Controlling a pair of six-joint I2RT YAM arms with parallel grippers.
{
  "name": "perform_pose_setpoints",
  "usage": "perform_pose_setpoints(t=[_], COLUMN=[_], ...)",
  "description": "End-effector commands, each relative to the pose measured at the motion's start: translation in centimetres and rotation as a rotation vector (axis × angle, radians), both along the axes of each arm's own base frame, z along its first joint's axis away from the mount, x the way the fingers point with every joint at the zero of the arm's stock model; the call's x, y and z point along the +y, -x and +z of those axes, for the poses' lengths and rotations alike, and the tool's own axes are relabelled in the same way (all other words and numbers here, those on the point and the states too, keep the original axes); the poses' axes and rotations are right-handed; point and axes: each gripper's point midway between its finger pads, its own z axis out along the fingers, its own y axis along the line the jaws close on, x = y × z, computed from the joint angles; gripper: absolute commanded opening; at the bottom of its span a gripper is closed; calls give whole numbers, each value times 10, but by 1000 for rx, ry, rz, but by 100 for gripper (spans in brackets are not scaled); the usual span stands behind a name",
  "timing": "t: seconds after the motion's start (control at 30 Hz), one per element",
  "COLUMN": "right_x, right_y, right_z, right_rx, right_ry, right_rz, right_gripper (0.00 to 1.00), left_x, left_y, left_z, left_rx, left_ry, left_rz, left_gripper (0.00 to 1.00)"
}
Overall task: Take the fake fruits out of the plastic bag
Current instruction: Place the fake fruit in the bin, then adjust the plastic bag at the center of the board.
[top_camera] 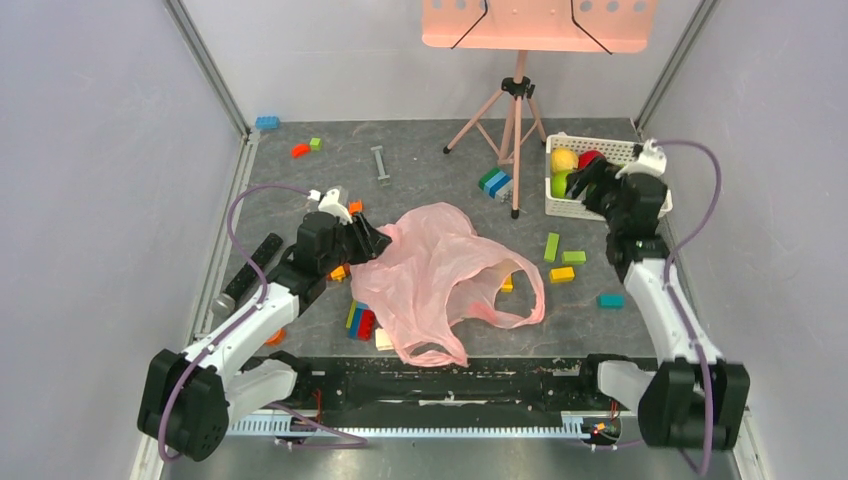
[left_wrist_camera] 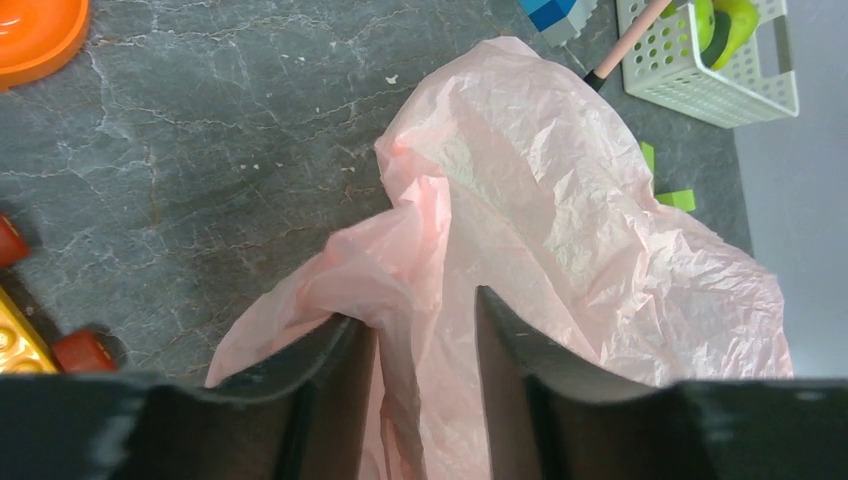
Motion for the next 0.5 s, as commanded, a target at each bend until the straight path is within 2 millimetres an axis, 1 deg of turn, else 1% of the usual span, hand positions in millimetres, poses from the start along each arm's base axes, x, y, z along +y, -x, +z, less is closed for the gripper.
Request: perform_pose_setpoints(t=[0.0,0.03,0.07,0.17,0.23,0.3,0.37,0.4,0.47], right_x=[40,56,63,89,103,115,129,135,150], right_y=[37,48,56,84,99,111,123,128,138], right_z=[7,6,11,13,14,13,8,4,-2], right_rx=[-51,-53,-68,-80,-91,-95,-84,-78,-72], right_ry=[-20,-13,-5,3,-6,-18,-30,-35,-41], right_rz=[138,186,212,315,377,442,519,555,642], right_gripper=[86,86,86,85,82,78,73,71,68], left_x=[-1,2,3,11,18,23,26,31,35], left_y=[-8,-7,-7,-9,-10,-9,-6,-6,-3], left_z=[33,32,35,53,71,93,116,127,146], left_rx=[-77,-61,-61,-87,-120,-159,-199,-217,-237], left_ry=[7,-3,-8,-29,-43,-54,-62,-80,-98], left_rz=[1,10,18,54,82,94,86,106,103], left_gripper=[54,58,60,70,75,78,80,81,82])
